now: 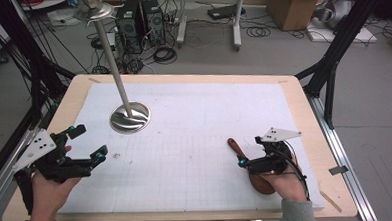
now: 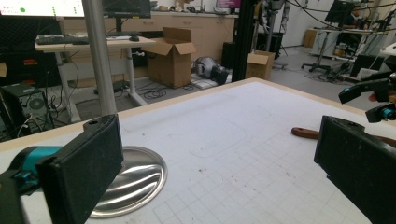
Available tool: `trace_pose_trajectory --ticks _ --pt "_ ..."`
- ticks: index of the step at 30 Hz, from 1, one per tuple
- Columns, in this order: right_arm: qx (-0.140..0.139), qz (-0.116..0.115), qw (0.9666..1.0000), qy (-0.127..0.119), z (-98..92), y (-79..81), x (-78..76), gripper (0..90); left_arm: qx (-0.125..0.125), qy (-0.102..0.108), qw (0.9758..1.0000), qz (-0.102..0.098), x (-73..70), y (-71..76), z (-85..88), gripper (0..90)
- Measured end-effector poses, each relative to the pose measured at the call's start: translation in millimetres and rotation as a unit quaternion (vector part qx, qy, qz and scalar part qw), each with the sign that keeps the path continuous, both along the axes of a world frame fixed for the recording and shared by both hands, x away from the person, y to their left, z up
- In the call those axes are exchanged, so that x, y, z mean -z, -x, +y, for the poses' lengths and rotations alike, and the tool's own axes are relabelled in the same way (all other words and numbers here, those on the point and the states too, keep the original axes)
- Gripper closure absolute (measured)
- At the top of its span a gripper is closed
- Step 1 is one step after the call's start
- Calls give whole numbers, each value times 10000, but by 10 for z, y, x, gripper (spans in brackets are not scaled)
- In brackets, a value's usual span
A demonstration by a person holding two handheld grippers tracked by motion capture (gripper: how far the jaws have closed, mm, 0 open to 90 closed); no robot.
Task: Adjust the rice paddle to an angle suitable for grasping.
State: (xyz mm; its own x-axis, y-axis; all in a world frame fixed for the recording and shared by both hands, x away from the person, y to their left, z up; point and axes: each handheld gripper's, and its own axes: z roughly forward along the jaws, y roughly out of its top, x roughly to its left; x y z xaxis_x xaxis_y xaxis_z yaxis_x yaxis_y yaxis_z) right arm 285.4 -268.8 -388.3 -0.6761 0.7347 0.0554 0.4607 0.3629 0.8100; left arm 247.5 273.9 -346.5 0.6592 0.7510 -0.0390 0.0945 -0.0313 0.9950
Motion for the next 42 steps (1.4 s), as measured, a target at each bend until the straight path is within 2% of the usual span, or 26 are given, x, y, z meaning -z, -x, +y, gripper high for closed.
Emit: trace_pose_trajectory --ticks 9,10,12,14,15,16,20,21,22,26,28,29,30,32,34,40,42 --pt "26 131 9999 1 -20 -40 56 49 15 -52 10000 21 11 6 -10 18" --pt "30 213 9998 8 -26 -51 77 79 9 -51 10000 32 15 8 -13 17" --pt "12 212 9998 23 -30 -60 84 98 8 -36 10000 33 17 11 -15 18" --pt "11 297 9996 22 -39 -77 105 197 4 -67 10000 27 20 21 -8 18" --pt "11 297 9996 22 -39 -77 105 197 4 -67 10000 27 20 21 -8 18" --pt "46 370 9993 -1 -47 -93 114 316 -4 -78 10000 23 21 27 1 18" --pt "115 410 9991 58 -55 -101 125 450 -27 -69 10000 49 27 40 18 17" --pt "115 410 9991 58 -55 -101 125 450 -27 -69 10000 49 27 40 18 18" --pt "169 469 9987 104 -54 -108 135 522 -20 -93 9999 63 33 40 25 18" --pt "218 586 9979 187 -43 -123 168 655 -15 -106 9999 78 44 43 22 18" --pt "253 591 9976 260 -40 -131 179 715 -13 -110 9999 77 50 43 21 18" --pt "253 591 9976 260 -40 -131 179 715 -13 -110 9999 77 50 43 21 17" --pt "276 571 9975 306 -36 -131 180 779 -23 -115 9999 99 57 44 21 17" --pt "318 515 9976 345 -39 -128 177 844 -20 -126 9999 107 64 42 22 18" --pt "314 507 9975 376 -40 -126 177 890 -15 -125 9998 119 72 42 20 18" --pt "328 534 9969 474 -32 -138 210 894 -27 -137 9998 129 76 57 14 18" --pt "379 608 9961 516 -35 -175 253 894 -28 -162 9998 141 83 69 15 18"
